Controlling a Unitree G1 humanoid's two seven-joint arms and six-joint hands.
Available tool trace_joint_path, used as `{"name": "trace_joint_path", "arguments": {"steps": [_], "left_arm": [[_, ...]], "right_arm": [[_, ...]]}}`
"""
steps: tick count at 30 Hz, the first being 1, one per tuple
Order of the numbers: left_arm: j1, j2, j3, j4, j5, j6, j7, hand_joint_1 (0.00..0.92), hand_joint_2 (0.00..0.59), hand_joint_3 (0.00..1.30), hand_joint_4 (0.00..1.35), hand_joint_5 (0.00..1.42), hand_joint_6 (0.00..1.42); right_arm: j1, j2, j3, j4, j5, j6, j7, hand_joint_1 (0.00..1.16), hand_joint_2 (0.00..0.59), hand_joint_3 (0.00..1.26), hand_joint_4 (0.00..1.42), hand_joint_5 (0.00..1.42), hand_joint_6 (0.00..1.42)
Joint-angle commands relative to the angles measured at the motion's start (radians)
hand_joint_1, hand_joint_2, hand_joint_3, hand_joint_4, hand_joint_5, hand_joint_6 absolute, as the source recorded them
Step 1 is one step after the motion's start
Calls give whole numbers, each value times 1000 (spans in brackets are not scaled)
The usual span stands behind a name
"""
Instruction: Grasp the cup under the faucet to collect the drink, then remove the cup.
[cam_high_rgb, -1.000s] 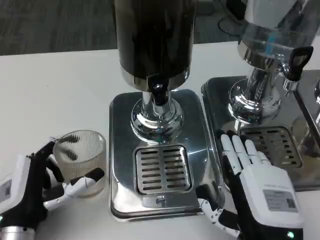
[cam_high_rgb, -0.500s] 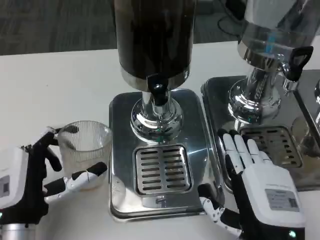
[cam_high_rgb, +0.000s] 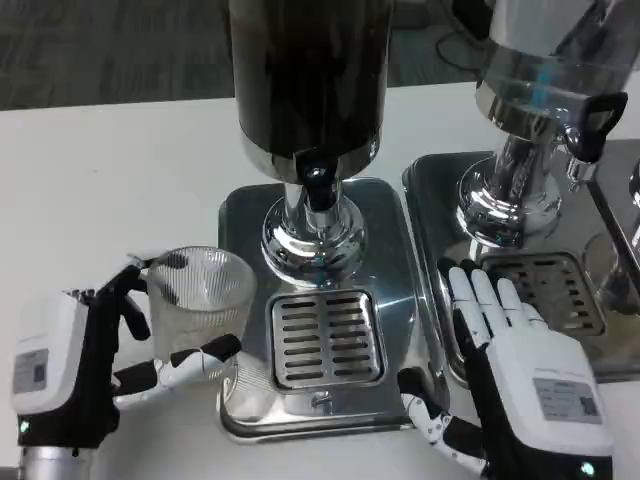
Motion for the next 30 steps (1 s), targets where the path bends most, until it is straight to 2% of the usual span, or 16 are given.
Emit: {"name": "trace_joint_path", "arguments": {"steps": [1, 8, 16, 30], "left_arm": [[-15, -8, -22, -36, 15, -13, 31, 576, 57, 557, 759, 986, 1231], [-113, -45, -100, 26, 54, -7, 8, 579, 55, 557, 751, 972, 1210], [-232, -83, -178, 120, 91, 20, 49, 574, 51, 554, 749, 969, 1208], [-311, -134, -274, 254, 102, 55, 107, 565, 53, 545, 737, 958, 1204]], "right_arm": [[5, 1, -4, -13, 4, 6, 1, 511, 355, 13, 0, 0, 97], [12, 7, -3, -24, -2, 16, 2, 511, 354, 13, 0, 0, 97], [44, 13, -6, -50, -7, 33, -5, 505, 345, 13, 0, 0, 97], [47, 15, -2, -63, -16, 32, 8, 497, 341, 13, 0, 0, 97]]}}
